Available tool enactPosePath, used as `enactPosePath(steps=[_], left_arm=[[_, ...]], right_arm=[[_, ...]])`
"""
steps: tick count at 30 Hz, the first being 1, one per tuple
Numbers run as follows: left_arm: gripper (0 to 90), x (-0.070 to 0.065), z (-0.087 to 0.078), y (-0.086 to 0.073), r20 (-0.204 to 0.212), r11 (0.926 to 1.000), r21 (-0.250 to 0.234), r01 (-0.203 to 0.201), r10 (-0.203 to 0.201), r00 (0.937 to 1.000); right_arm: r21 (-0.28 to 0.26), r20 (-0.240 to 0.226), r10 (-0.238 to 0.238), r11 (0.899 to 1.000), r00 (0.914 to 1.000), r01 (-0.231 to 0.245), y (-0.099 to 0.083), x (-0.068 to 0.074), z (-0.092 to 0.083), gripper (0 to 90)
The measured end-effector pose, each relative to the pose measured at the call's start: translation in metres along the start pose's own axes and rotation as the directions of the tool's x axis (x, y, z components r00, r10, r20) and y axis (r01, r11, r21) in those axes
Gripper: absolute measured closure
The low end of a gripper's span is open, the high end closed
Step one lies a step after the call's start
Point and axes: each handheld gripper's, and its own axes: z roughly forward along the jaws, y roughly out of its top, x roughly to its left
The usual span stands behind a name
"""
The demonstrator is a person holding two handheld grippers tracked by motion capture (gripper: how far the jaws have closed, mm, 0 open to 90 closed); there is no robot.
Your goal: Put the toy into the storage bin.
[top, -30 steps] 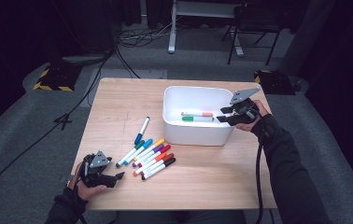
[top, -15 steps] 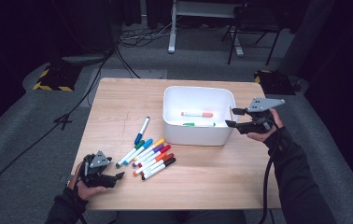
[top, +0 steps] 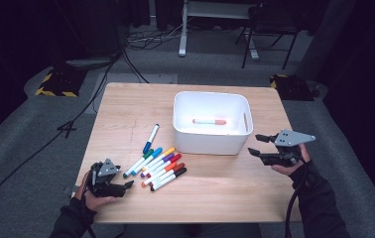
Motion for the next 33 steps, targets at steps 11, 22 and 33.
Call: enactPosePath(steps=[11, 22, 33], left_arm=[[54.1, 0.007, 0.001, 0.002, -0.007, 0.9996, -0.027, 0.010, -0.010, 0.9999], [75.0, 0.007, 0.003, 0.005, -0.049, 0.9991, -0.033, -0.026, 0.024, 0.9985], [75.6, 0.007, 0.001, 0.005, -0.073, 0.9971, -0.062, -0.044, 0.039, 0.9966]], right_arm=[[0.074, -0.060, 0.039, 0.997, 0.9974, -0.035, -0.048, 0.021, 0.025, 39.4], [0.151, -0.129, 0.048, 0.988, 0.9905, -0.029, -0.066, 0.033, 0.048, 38.3], [0.195, -0.180, 0.072, 0.980, 0.9810, -0.036, -0.075, 0.040, 0.061, 38.0]])
